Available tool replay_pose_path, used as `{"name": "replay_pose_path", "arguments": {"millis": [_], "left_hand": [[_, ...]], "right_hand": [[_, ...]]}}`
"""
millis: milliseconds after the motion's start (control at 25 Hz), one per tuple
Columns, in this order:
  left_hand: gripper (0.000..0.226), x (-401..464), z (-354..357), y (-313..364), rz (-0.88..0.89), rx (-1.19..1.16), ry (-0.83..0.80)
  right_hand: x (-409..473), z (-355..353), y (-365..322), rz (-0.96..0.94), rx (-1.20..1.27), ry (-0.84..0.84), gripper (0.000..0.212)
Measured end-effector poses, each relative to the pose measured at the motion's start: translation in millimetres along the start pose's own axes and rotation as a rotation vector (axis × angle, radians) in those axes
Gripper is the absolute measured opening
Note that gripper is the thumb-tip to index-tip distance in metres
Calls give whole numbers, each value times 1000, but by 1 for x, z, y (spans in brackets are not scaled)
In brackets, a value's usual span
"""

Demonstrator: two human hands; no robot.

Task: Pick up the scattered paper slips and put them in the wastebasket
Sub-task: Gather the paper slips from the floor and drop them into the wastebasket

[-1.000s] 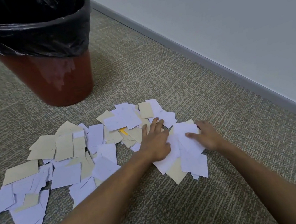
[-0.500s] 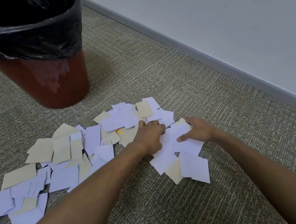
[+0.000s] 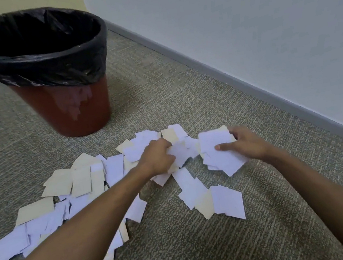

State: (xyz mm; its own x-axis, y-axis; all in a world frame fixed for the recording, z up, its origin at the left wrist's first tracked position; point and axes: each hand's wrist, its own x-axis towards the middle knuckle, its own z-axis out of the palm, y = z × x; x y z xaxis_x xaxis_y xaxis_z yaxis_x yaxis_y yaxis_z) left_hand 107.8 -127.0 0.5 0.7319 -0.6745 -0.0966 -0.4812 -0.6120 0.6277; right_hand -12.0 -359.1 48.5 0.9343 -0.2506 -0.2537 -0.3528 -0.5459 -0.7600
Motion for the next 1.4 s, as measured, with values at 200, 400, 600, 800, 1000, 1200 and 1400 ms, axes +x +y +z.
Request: {"name": "replay_pose_path", "arguments": {"millis": [200,400,600,800,1000,1200,1400], "left_hand": [[22,-12,-91,11,-57,-136,335],[23,-21,-202,28,-78,-166,696],[22,-13,-299,-3,-211,-130,929],[17,3,-334,-59,-318,-188,920],[57,-17,-313,-70,-276,-82,951],[16,-97,-237,-66,-38,20,1010],[17,-191,-137,-117,-253,34,520]], "right_hand": [[7,-5,-80,-46,317,209,12],[46,-1,-196,-243,444,261,10],[108,24,-314,-449,392,333,24],[162,64,-361,-421,316,317,34],[152,77,-334,-372,200,151,68],[90,85,-252,-522,-4,215,48],[29,148,-156,-498,-166,30,35]]}}
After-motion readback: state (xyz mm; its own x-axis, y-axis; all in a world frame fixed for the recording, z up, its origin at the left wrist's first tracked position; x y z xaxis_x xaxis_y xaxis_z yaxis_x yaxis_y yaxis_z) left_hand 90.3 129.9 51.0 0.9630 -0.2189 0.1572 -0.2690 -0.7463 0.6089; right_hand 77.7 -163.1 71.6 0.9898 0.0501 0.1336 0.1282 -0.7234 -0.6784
